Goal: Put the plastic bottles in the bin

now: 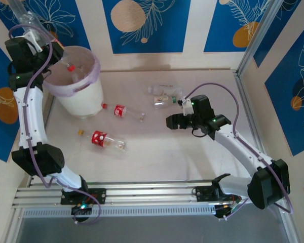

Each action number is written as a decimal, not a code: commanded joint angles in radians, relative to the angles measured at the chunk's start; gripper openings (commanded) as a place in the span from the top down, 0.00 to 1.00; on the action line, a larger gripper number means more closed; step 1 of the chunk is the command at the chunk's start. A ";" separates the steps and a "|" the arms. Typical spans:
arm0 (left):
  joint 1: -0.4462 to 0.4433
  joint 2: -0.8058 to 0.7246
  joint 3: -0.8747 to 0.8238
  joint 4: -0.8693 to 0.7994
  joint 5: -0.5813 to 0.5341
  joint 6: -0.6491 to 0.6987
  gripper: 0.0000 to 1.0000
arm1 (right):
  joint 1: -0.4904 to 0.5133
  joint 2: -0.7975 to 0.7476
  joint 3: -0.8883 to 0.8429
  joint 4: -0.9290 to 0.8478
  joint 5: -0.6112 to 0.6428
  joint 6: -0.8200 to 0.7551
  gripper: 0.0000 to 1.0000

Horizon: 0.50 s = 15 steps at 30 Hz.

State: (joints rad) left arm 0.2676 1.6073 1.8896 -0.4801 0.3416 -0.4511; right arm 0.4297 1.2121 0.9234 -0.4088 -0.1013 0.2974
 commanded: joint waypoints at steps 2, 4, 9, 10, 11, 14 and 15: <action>0.009 0.067 0.008 0.020 -0.047 0.056 1.00 | -0.005 0.015 0.009 -0.013 -0.022 -0.010 0.25; 0.007 0.105 0.021 0.014 -0.021 0.052 1.00 | -0.005 0.015 0.009 -0.015 -0.018 -0.011 0.25; -0.021 0.164 -0.010 0.011 0.006 0.036 1.00 | -0.004 0.024 0.011 -0.012 -0.019 -0.009 0.25; -0.027 0.172 -0.021 0.014 0.013 0.030 1.00 | -0.003 0.026 0.011 -0.012 -0.018 -0.009 0.25; -0.034 0.180 -0.035 0.020 0.020 0.025 1.00 | -0.002 0.030 0.012 -0.013 -0.017 -0.010 0.25; -0.051 0.198 -0.062 0.022 0.019 0.020 1.00 | 0.000 0.033 0.014 -0.019 -0.009 -0.015 0.25; -0.053 0.200 -0.074 0.030 0.024 0.016 1.00 | 0.001 0.033 0.013 -0.019 -0.007 -0.016 0.25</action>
State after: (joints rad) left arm 0.2306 1.8023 1.8339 -0.4774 0.3336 -0.4351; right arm 0.4297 1.2396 0.9234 -0.4118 -0.1017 0.2970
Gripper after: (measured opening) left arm 0.450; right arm 0.749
